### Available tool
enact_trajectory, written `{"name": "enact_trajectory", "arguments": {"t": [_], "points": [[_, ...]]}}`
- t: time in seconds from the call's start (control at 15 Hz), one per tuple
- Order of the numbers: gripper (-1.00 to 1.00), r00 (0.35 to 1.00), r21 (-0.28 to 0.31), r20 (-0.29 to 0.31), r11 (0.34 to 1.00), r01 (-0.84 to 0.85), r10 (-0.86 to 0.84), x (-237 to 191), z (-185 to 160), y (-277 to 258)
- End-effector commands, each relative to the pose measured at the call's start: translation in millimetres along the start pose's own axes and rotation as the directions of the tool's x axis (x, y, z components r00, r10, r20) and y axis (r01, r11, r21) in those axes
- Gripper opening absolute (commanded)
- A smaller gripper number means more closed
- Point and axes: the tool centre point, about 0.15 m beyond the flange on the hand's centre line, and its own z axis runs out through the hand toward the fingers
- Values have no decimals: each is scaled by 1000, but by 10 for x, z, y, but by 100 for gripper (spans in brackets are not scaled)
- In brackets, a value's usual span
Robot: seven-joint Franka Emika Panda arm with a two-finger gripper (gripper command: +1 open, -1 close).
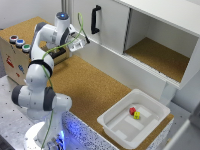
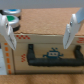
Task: Switch off the blue light
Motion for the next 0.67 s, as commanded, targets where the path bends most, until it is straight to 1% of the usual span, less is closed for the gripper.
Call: {"name": "enact_trajectory", "arguments": {"t": [0.0, 0.07, 0.13, 0.2, 0.33, 0.47, 0.6], "points": [[100, 940, 127, 270, 975, 182, -210, 1320, -8, -87], [100, 937, 120, 286, 978, 173, -201, 1485, 65, -102], [100, 940, 112, 298, 984, 139, -166, 1563, 127, -88], [100, 953, 140, 274, 986, 93, -129, 1600, 168, -56], [100, 951, 129, 290, 989, 74, -109, 1677, 258, -53], [100, 957, 133, 279, 990, 40, -77, 1795, 319, -36], [100, 966, 161, 248, 986, 30, -70, 1952, 359, -137]]}}
